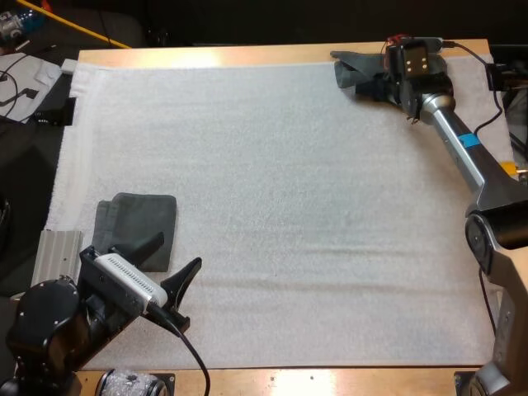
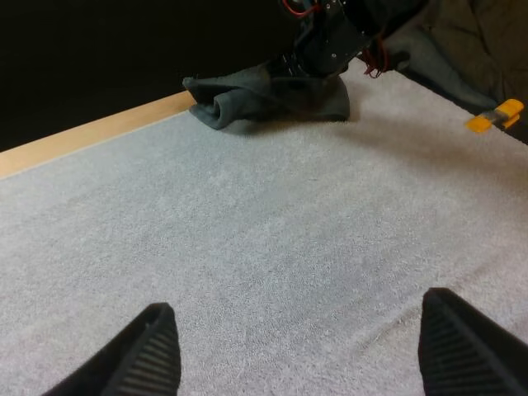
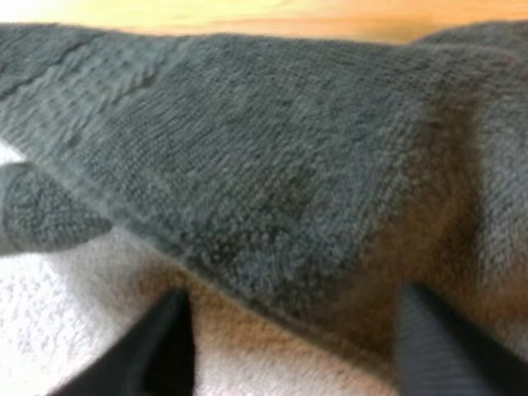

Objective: Pick towel from pile, fold and stack

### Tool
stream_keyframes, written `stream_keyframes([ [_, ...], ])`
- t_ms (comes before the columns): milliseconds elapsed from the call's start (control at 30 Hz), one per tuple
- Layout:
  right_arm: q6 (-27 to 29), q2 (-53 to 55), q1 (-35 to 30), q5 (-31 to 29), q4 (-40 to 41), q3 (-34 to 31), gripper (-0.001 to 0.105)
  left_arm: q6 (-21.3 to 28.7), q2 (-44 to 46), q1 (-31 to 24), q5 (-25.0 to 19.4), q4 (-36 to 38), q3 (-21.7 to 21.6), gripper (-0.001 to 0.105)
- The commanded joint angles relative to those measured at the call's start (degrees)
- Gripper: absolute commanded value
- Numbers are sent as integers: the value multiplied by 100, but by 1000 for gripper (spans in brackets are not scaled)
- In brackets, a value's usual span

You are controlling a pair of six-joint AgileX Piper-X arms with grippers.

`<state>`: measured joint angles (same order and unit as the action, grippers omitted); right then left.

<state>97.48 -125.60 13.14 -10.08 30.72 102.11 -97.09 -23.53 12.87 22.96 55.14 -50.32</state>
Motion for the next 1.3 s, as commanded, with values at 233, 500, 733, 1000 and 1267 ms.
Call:
stream_keyframes([
  [233, 650, 717, 279, -169, 590, 34, 0, -70, -39, 31, 44, -82, -38, 59],
  [500, 408, 251, 228, -91, 76, 65, 69, -63, -4, 27, 45, -71, -41, 59],
  [733, 451, -113, 233, -262, -40, 95, 64, -79, 3, 18, 45, -71, -37, 59],
  [1000, 371, -425, 200, -524, 26, 172, 51, -76, -14, 21, 48, -62, -41, 60],
  [1267, 409, -625, 199, -684, -206, 318, 48, -91, -19, 25, 18, -39, -34, 59],
])
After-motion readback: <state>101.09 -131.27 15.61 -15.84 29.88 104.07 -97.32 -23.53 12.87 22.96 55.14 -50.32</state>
